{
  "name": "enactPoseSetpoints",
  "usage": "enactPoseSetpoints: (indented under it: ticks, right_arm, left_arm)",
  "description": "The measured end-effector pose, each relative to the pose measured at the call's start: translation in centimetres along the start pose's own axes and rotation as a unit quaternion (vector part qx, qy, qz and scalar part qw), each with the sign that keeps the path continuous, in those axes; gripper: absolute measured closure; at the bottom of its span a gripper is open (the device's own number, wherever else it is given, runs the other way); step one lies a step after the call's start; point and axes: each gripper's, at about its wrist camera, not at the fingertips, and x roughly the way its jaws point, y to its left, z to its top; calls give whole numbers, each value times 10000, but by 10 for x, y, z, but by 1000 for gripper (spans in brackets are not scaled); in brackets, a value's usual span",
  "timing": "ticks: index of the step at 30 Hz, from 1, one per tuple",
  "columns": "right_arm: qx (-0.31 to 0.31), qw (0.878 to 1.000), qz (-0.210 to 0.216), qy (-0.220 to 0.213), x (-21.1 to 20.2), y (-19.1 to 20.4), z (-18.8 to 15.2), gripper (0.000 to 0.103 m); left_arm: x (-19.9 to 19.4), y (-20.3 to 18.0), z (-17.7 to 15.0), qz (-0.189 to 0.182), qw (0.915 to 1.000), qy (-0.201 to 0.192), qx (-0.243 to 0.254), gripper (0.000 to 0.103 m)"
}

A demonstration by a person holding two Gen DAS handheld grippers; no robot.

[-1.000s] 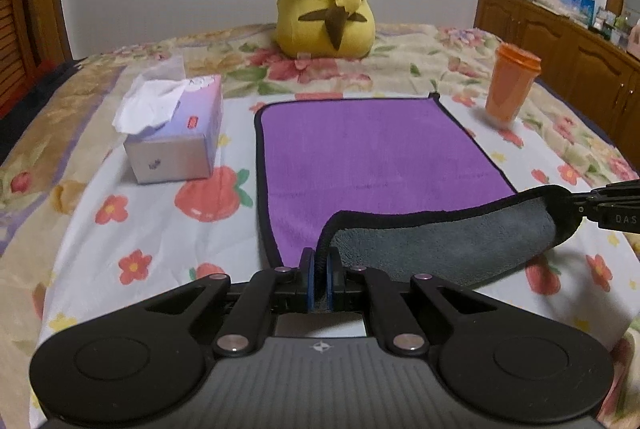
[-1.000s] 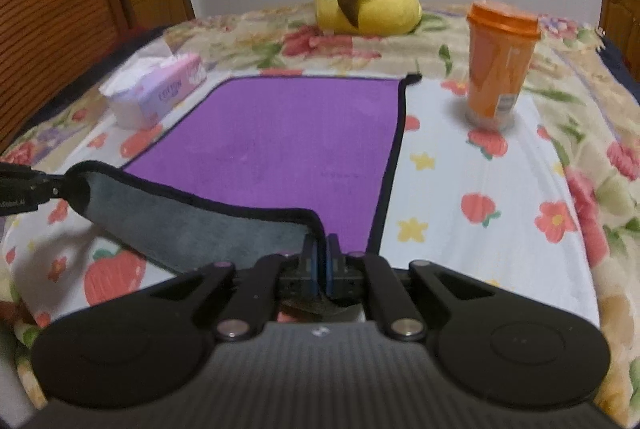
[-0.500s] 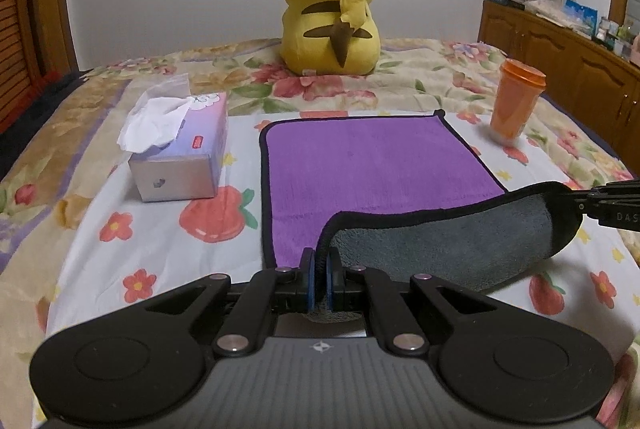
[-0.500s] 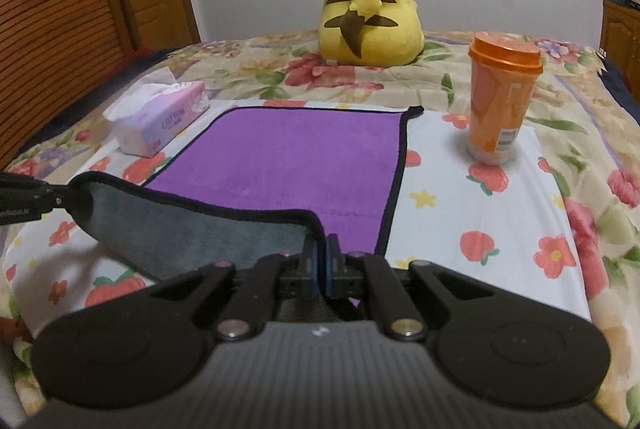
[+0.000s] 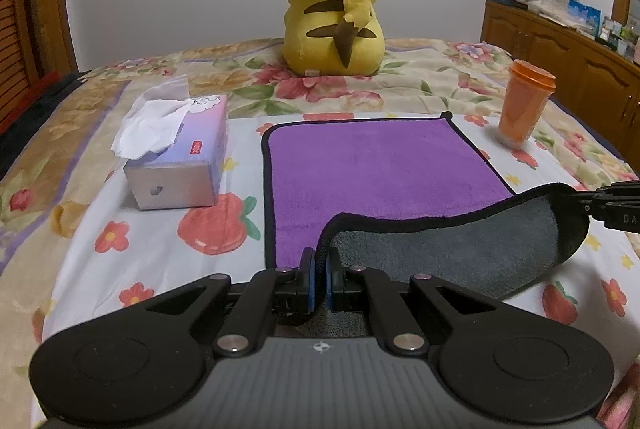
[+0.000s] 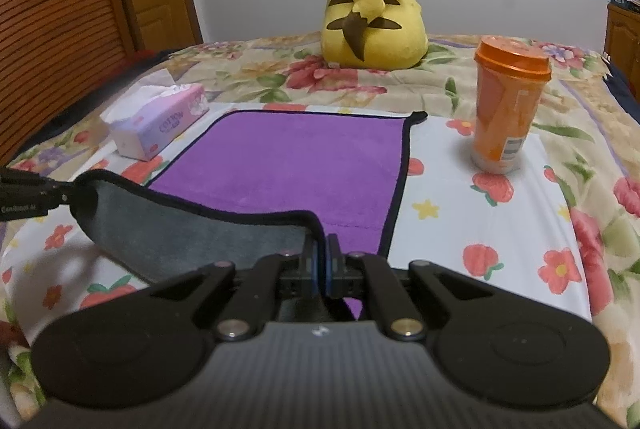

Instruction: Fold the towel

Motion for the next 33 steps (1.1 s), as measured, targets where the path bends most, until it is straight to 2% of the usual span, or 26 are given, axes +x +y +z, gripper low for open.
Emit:
enactPoseSetpoints:
  ticks: [9, 22, 33]
  right_arm:
    - [-73, 10000, -14, -9, 8, -3, 2, 99]
    - [50, 9999, 12, -111, 13, -14, 9, 99]
    - [-3, 9999, 53, -160, 21, -14, 11, 99]
  left_arm:
    - [5, 0, 4, -21, 10000, -23, 33, 95]
    - [-2, 2, 15, -107, 9995, -280, -15, 95]
    - [12, 6, 17, -76, 9996, -265, 21, 95]
